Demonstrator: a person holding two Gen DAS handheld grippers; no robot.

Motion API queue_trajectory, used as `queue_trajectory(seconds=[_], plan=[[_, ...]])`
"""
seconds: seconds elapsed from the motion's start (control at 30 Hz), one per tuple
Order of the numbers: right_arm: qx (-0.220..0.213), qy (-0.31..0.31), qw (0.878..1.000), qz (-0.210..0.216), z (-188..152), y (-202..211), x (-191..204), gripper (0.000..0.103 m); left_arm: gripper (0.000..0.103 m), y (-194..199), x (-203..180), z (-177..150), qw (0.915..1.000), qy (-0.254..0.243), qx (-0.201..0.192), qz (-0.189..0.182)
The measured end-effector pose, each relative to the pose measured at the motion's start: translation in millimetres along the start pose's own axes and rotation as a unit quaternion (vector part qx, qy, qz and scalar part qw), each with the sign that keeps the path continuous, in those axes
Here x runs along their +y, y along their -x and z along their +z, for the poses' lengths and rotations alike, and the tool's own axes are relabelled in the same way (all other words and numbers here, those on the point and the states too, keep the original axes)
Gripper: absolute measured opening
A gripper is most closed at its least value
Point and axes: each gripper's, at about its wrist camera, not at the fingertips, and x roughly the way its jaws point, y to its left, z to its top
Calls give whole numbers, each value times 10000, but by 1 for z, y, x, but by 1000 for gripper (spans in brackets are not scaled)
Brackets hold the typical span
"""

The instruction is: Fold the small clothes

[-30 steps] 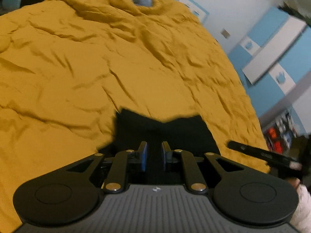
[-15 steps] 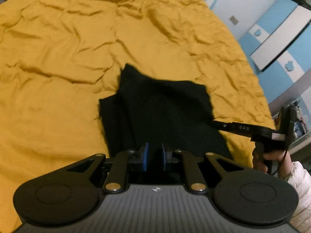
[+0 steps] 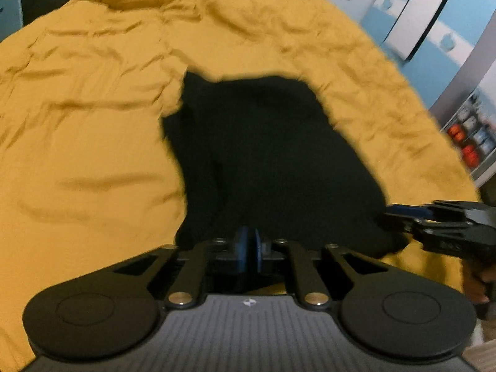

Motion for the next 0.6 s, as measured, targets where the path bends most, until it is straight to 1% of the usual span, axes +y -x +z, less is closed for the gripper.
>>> queue_trajectory(seconds=[0.03,0.1,0.17,0.23,0.27,0.3,0.4,0.43,0.5,0.57,0.6], plan=[[64,-28,10000,-61,-10,-7,0,30,6,-7,1,-6,10000,-54,43,51],[-7,-164,9998,-84,-29,-18,-4,30,6,-21,3,-18,9999,-128,44,77],[-25,-372,9993,-58,-35,-24,-10,31,6,-25,4,-23,9999,-29,8,100],[35,-393,9992,-90,-32,-22,-10,33,6,-22,3,-20,9999,77,5,127],[66,-363,9992,-133,-30,-21,-8,38,6,-18,2,-18,9998,97,1,154],[97,-360,9991,-191,-27,-20,-7,40,6,-14,-1,-16,9998,87,-12,193],[32,-516,9984,-218,-16,-5,-6,40,7,2,-14,-14,9993,8,-211,321],[-34,-543,9983,-212,-14,4,-4,41,12,9,-18,-12,9989,26,-330,325],[-199,-515,9983,-205,-9,24,3,50,19,26,-28,-9,9978,47,-585,316],[-377,-464,9979,-230,-4,45,10,52,23,41,-39,-4,9960,2,-806,382],[-474,-435,9977,-230,-1,56,13,55,28,48,-45,-2,9951,-22,-888,440]])
